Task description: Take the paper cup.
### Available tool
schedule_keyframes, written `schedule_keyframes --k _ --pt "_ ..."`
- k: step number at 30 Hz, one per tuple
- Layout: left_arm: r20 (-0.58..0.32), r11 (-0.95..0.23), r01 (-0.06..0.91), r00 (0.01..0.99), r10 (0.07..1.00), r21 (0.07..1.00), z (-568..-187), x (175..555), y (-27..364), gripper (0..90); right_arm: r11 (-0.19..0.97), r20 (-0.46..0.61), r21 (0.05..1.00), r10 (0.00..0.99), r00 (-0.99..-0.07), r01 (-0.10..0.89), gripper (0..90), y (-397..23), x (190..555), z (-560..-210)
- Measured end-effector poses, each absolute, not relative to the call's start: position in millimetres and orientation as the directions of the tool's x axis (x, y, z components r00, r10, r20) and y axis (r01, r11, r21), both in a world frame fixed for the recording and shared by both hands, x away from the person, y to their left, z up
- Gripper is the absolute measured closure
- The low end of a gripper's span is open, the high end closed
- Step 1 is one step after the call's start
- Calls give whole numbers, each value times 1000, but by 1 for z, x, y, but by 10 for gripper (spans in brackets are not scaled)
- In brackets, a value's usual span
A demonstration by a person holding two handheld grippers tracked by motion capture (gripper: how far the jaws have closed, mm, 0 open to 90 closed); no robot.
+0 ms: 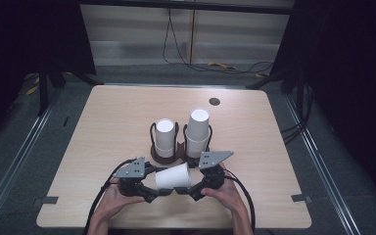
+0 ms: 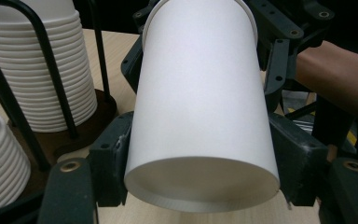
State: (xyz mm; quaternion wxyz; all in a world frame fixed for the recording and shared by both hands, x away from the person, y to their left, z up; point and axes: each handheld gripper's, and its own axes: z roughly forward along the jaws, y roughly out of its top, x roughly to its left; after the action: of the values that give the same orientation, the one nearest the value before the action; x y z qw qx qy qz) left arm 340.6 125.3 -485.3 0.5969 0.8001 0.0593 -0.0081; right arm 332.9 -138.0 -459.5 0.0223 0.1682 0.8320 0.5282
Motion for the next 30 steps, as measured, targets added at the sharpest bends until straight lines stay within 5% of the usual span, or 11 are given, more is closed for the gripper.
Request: schedule_keyframes --k 17,30 --pt "-55 -291 74 996 73 954 -487 343 123 292 347 171 902 257 -951 256 203 -143 334 -456" --pt "-68 -287 115 984 166 951 -486 343 127 188 321 151 911 321 -935 258 215 -152 331 -449"
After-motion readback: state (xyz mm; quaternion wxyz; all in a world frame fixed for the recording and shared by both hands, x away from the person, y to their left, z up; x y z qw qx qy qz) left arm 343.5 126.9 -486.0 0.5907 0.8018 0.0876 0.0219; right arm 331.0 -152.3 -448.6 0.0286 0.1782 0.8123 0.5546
